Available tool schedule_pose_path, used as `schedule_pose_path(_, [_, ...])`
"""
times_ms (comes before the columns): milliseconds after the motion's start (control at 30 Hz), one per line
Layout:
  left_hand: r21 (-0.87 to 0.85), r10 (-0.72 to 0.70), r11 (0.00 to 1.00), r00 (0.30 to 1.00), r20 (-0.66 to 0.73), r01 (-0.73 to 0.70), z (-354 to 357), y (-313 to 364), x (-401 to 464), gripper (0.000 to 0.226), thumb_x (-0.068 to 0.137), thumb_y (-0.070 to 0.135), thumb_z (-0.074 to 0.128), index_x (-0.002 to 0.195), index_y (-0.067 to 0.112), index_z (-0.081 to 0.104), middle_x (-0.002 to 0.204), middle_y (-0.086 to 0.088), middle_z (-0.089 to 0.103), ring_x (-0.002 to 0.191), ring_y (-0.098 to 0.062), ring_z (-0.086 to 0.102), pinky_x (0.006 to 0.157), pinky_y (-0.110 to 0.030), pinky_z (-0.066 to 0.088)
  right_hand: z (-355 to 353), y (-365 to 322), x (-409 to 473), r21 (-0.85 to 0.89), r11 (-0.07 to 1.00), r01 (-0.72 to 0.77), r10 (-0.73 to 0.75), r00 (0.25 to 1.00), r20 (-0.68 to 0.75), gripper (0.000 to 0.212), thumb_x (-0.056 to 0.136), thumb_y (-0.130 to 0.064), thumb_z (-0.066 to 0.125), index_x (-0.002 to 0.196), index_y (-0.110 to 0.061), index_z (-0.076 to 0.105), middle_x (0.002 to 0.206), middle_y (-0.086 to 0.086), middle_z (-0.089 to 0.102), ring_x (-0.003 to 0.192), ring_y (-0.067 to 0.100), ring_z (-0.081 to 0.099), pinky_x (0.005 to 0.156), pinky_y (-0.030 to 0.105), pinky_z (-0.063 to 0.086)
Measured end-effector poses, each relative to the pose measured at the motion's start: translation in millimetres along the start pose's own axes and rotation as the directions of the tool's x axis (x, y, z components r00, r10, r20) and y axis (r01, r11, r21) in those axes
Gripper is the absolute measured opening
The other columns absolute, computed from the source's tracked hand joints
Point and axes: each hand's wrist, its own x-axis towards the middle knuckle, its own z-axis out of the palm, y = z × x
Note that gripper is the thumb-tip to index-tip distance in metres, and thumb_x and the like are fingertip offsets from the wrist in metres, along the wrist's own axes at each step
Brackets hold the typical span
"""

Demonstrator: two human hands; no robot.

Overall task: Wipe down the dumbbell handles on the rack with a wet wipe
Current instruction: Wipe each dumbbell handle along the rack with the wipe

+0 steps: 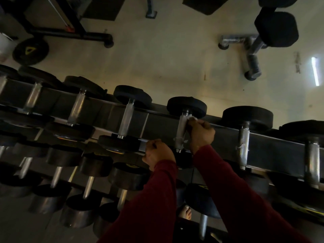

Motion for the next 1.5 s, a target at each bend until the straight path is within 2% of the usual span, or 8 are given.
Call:
schedule_pose_path(133, [-0.021,-0.012,1.000,1.000,-0.008,0.012,-1,1,-2,0.027,0.090,0.023,0.046,0.100,0.030,0.070,0.111,-0.005,0.057,0.107,-0.027,0.049,0.097,-0.034,0.039,2,-1,-11,-0.111,0.936,0.333,-0.339,0.940,-0.042,0.011,0.086,-0.025,0.077,0.078,-0.027,0.069,0.081,-0.008,0.073,0.079,0.001,0.070,0.073,0.018,0.058])
schedule_pose_path(333, [-0.016,-0.028,0.999,1.000,-0.005,0.028,-2,6,-8,0.026,0.093,0.022,0.046,0.100,0.031,0.069,0.122,-0.011,0.053,0.088,-0.019,0.038,0.096,-0.034,0.036,6,-1,10,0.125,0.985,-0.122,0.117,0.992,0.050,0.005,0.091,-0.012,0.067,0.091,-0.017,0.070,0.099,0.004,0.073,0.098,0.020,0.070,0.090,0.039,0.058])
schedule_pose_path(467, [-0.012,-0.025,1.000,1.000,0.009,0.025,-4,6,-8,0.029,0.095,0.019,0.044,0.106,0.026,0.070,0.125,-0.012,0.057,0.072,-0.014,0.031,0.083,-0.024,0.028,9,2,0,-0.069,0.984,0.164,-0.169,0.983,-0.077,0.006,0.089,-0.016,0.071,0.086,-0.021,0.069,0.089,-0.007,0.072,0.087,0.006,0.070,0.087,0.036,0.060])
schedule_pose_path(633, [0.007,-0.038,0.999,0.998,0.040,0.038,-7,8,-9,0.026,0.094,0.019,0.045,0.101,0.028,0.069,0.126,-0.013,0.056,0.086,-0.018,0.039,0.085,-0.024,0.028,8,1,-10,-0.596,0.361,0.717,-0.727,0.617,0.302,0.007,0.093,-0.019,0.062,0.093,-0.016,0.069,0.087,0.003,0.069,0.077,0.016,0.066,0.072,0.032,0.058])
schedule_pose_path(833, [0.011,-0.042,0.999,0.998,0.048,0.041,-6,8,-9,0.029,0.093,0.018,0.046,0.109,0.024,0.069,0.126,-0.013,0.056,0.091,-0.018,0.035,0.089,-0.027,0.030,20,2,-3,-0.585,-0.094,0.805,-0.574,0.437,0.693,0.012,0.095,-0.019,0.059,0.101,-0.013,0.068,0.108,0.008,0.068,0.105,0.022,0.062,0.086,0.034,0.055])
schedule_pose_path(1267, [0.015,-0.061,0.998,0.993,0.102,0.059,-8,12,-11,0.029,0.094,0.021,0.047,0.115,0.025,0.067,0.128,-0.013,0.049,0.079,-0.016,0.030,0.082,-0.025,0.027,20,-4,-2,-0.576,-0.053,0.816,-0.532,0.465,0.708,0.012,0.095,-0.018,0.057,0.098,-0.016,0.068,0.100,0.003,0.068,0.092,0.018,0.065,0.079,0.030,0.055])
schedule_pose_path(1400, [0.033,-0.079,0.997,0.991,0.109,0.076,-8,10,-10,0.024,0.093,0.023,0.049,0.109,0.026,0.066,0.123,-0.013,0.049,0.081,-0.017,0.034,0.084,-0.029,0.033,0,-3,-6,-0.608,0.178,0.773,-0.694,0.537,0.480,0.006,0.092,-0.016,0.066,0.097,-0.017,0.069,0.088,-0.002,0.070,0.073,0.005,0.064,0.069,0.024,0.057])
schedule_pose_path(1500, [0.013,-0.071,0.997,0.991,0.115,0.070,-6,8,-9,0.018,0.090,0.022,0.050,0.098,0.032,0.064,0.115,-0.008,0.051,0.097,-0.022,0.043,0.086,-0.033,0.036,-15,1,-6,-0.553,0.609,0.568,-0.570,0.799,0.192,0.006,0.092,-0.020,0.068,0.098,-0.020,0.070,0.089,-0.011,0.070,0.076,-0.003,0.065,0.080,0.028,0.060])
